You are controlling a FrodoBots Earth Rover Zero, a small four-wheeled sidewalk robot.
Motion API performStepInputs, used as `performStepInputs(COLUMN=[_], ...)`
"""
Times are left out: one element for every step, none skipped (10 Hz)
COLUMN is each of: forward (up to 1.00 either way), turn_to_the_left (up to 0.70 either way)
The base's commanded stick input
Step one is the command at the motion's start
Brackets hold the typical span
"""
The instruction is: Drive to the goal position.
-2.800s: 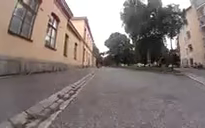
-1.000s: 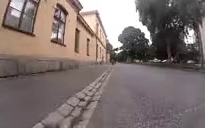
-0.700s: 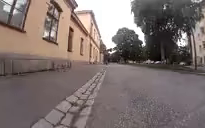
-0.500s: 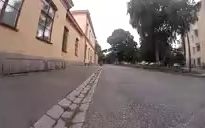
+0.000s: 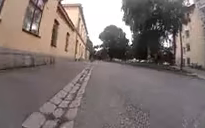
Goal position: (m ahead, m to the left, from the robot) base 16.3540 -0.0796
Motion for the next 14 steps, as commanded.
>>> performStepInputs(forward=[0.7,0.7,0.7,0.7,0.7,0.7,0.7,0.7,0.7,0.7,0.7,0.7,0.7,0.7], turn_to_the_left=[0.0,0.0,0.0,0.0,0.0,0.0,0.0,0.0,0.0,0.0,0.0,0.0,0.0,0.0])
